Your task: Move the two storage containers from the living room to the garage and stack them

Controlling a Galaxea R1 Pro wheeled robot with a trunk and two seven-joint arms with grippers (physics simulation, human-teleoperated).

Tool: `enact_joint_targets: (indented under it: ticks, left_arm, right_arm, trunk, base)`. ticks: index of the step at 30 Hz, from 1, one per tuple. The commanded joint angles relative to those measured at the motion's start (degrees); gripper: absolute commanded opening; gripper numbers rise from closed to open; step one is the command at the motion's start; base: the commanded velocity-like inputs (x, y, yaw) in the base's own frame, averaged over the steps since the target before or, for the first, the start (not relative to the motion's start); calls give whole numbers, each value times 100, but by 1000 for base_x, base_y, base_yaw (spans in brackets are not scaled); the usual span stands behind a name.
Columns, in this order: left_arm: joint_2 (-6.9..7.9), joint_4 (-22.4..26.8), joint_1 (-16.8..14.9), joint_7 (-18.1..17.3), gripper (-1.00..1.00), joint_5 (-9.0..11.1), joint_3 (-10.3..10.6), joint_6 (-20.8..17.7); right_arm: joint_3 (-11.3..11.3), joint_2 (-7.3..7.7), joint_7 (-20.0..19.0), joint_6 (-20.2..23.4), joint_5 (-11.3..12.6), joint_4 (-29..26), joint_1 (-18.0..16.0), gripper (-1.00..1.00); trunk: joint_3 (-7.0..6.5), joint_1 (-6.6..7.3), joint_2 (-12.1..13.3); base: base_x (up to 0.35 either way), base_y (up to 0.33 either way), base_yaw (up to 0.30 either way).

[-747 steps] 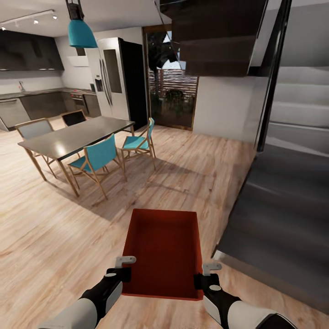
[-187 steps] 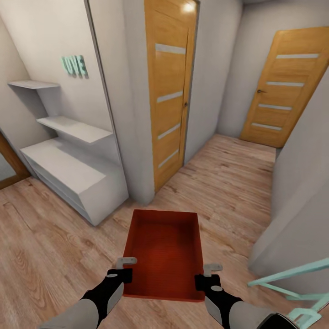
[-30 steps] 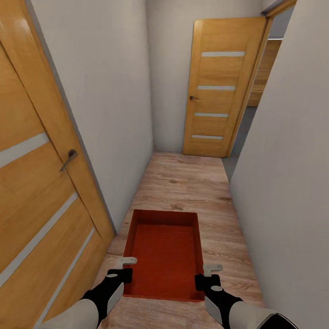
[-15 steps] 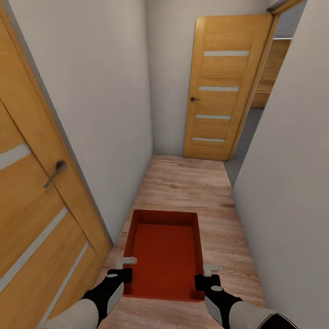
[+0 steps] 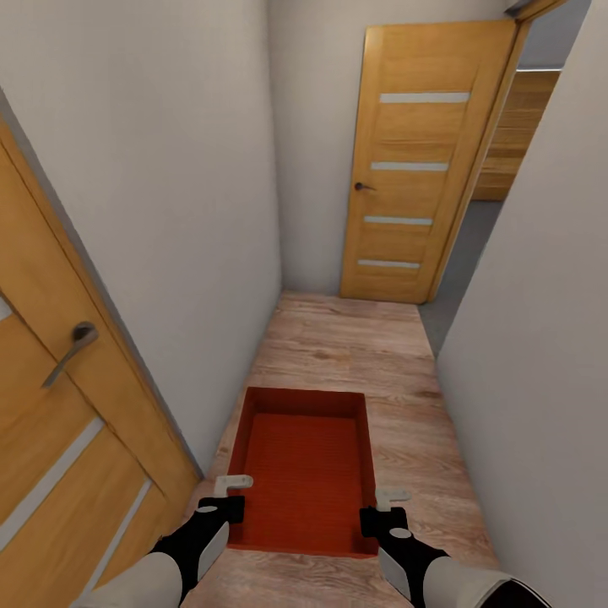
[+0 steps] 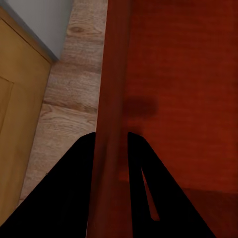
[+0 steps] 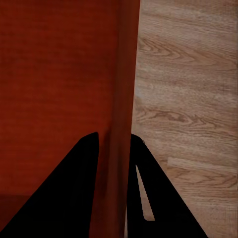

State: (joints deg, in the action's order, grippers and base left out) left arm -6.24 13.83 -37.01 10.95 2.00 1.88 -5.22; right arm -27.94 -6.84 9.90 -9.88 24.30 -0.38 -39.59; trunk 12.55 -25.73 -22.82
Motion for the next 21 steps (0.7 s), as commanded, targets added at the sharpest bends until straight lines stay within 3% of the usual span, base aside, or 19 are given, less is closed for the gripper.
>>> enact_joint_targets:
  ticks: [1,21]
  left_arm:
    - [14,-12,0,56,-100,2,-3,-41]
    - [10,-12,0,13,-100,1,2,-41]
  right_arm:
    - [-54,128,381,-129,40,-6,-7,-100]
    - [-61,143,381,-137,26,-6,-8,-100]
  trunk:
    - [10,-6,-10]
    - [10,-6,-10]
  base:
    - [322,0,0]
    - [322,0,0]
